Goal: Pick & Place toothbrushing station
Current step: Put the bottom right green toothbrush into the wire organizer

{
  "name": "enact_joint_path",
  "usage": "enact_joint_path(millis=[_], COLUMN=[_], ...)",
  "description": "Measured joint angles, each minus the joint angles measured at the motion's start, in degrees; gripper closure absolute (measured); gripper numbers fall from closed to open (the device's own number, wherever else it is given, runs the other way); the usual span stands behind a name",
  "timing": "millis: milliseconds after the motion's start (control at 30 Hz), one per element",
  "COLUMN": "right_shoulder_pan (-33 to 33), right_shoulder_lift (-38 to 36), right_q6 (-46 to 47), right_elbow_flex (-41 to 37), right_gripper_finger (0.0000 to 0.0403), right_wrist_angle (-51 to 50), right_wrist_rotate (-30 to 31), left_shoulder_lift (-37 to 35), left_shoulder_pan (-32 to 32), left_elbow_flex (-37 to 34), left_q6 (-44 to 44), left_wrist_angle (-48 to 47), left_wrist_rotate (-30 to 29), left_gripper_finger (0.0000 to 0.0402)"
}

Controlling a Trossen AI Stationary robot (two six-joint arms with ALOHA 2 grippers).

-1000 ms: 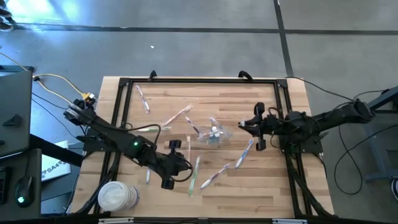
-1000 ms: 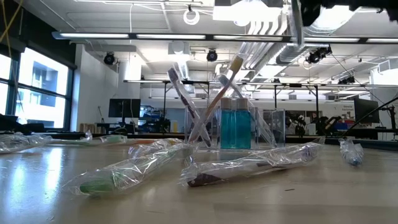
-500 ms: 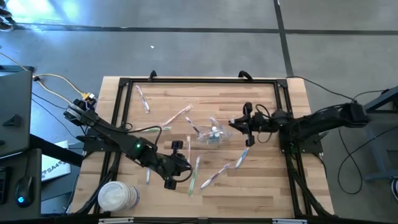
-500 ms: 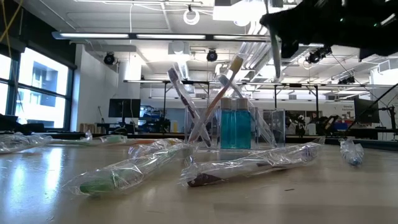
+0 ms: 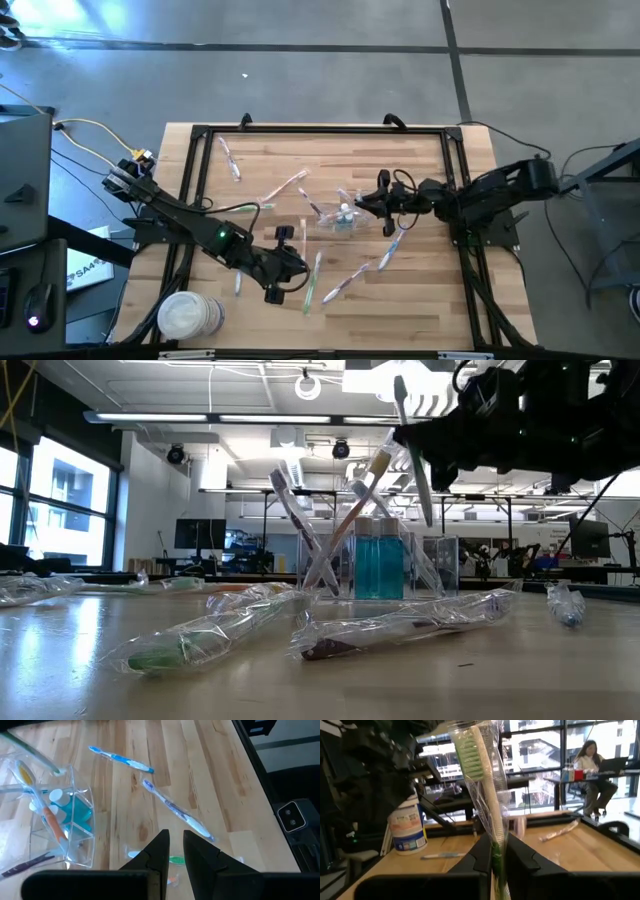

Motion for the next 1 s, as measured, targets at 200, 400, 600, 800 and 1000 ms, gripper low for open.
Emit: enact_joint_path(millis=[200, 400, 600, 800, 1000], right_shoulder_pan=[0.0, 0.0, 0.0, 0.0, 0.4], right_shoulder_lift=[3.8, 5.8, 7.3, 7.3, 7.3], right_q6=[0.2, 1.3, 1.5, 4.0, 5.2], right_elbow_flex=[0.0, 0.0, 0.0, 0.0, 0.0], right_gripper_finger=[0.0383, 0.0373, 0.0376, 0.0353, 0.0307], right_wrist_angle=[3.8, 3.6, 3.6, 1.6, 1.5], right_wrist_rotate=[0.3, 4.1, 4.3, 6.1, 6.2], left_shoulder_lift=[0.0, 0.0, 0.0, 0.0, 0.5], left_shoulder_pan=[0.0, 0.0, 0.0, 0.0, 0.0], left_elbow_flex=[0.0, 0.0, 0.0, 0.0, 0.0], left_q6=[0.2, 0.2, 1.1, 1.3, 1.3], left_wrist_angle=[-0.1, -0.1, -0.1, -0.1, -0.1], left_wrist_rotate=[0.0, 0.1, 0.1, 0.1, 0.1], left_gripper_finger=[0.0346, 0.0346, 0.0346, 0.0346, 0.0346])
